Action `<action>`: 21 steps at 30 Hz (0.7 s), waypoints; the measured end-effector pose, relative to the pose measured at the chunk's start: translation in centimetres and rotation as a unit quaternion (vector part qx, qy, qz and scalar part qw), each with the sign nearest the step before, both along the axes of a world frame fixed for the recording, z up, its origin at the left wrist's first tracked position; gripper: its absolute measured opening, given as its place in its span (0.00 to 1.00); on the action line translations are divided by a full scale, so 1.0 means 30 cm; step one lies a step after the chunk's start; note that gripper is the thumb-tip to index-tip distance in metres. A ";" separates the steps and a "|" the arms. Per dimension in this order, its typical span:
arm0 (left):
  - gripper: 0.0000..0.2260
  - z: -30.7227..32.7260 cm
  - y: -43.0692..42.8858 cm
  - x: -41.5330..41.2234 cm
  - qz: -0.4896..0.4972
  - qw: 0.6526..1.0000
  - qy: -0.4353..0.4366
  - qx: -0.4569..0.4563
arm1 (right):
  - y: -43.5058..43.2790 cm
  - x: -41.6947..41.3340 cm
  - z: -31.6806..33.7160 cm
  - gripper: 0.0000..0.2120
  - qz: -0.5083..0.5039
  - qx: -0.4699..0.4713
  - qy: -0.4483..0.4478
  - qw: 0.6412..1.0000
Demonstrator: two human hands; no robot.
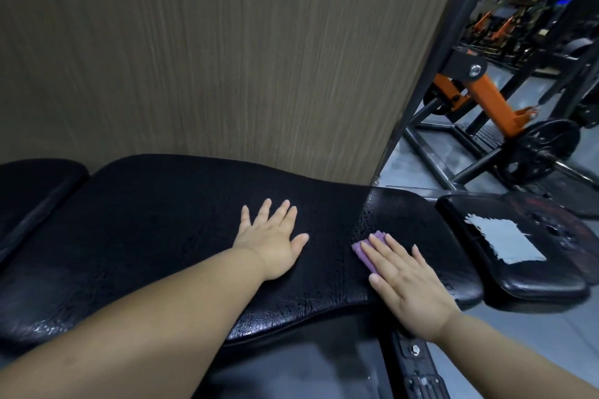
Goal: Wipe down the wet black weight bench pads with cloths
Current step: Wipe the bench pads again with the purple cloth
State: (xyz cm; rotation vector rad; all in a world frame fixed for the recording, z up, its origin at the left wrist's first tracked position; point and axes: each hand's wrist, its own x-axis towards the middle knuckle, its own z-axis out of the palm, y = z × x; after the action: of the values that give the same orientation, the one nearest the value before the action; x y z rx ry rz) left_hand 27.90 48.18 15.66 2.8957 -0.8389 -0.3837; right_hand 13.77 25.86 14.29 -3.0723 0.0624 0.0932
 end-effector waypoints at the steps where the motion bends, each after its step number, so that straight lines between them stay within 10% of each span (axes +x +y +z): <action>1: 0.28 0.001 -0.019 -0.006 -0.006 1.000 0.003 -0.002 | -0.008 0.027 0.002 0.46 -0.005 -0.004 0.003 1.000; 7: 0.33 -0.023 -0.071 -0.020 -0.024 0.999 -0.027 -0.006 | -0.069 0.205 0.026 0.27 -0.045 0.006 0.022 0.999; 21: 0.33 -0.037 -0.082 0.012 -0.036 0.999 -0.033 0.007 | -0.291 0.563 0.006 0.25 -0.136 0.003 0.010 0.991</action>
State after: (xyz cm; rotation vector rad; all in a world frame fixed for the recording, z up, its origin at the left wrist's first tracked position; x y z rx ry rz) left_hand 28.27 45.73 14.54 2.9107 -0.9569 -0.3035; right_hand 30.65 17.15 14.46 -3.0218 0.4793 0.1081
